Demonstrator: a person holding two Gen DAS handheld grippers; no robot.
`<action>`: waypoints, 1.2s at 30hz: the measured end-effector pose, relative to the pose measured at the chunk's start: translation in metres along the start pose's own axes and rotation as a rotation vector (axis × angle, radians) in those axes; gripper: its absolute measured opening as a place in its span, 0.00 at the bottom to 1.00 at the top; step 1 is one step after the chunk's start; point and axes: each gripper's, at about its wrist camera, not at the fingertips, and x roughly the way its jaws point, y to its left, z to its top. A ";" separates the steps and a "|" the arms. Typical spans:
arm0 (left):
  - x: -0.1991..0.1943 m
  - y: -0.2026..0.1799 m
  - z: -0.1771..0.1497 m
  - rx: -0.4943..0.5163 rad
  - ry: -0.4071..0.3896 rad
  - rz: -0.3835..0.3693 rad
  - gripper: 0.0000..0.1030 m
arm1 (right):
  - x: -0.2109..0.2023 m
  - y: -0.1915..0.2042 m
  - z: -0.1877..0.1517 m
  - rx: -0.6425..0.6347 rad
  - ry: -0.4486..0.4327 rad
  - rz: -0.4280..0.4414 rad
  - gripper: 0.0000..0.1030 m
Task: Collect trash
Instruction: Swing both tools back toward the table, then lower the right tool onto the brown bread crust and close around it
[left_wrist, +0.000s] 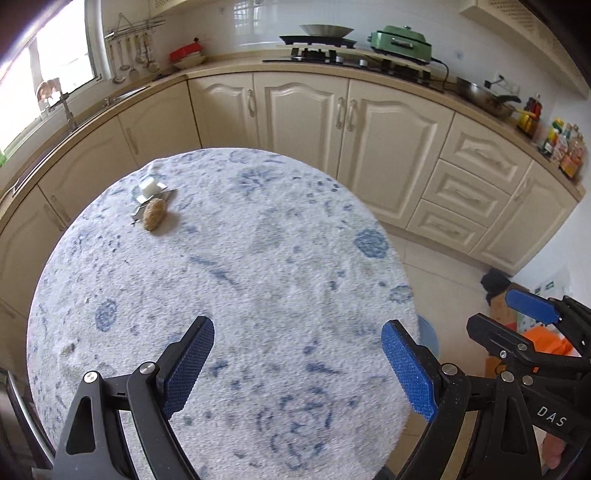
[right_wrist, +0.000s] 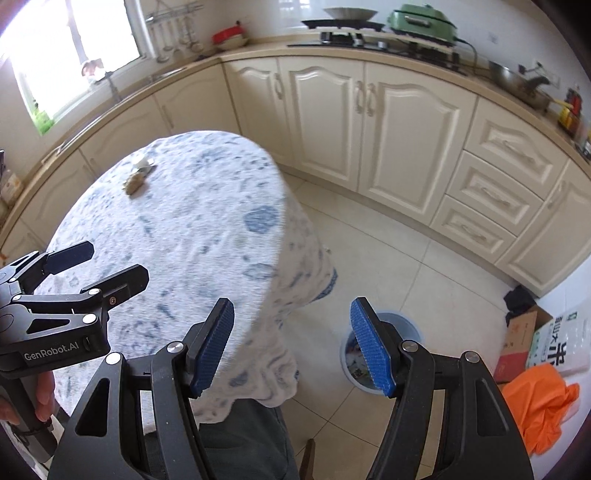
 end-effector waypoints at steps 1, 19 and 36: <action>-0.004 0.006 -0.003 -0.010 -0.001 0.010 0.87 | 0.002 0.007 0.002 -0.010 0.002 0.007 0.65; -0.005 0.139 -0.018 -0.253 0.046 0.151 0.87 | 0.054 0.109 0.031 -0.159 0.062 0.123 0.65; 0.061 0.229 0.029 -0.365 0.027 0.191 0.88 | 0.135 0.186 0.112 -0.164 0.124 0.166 0.65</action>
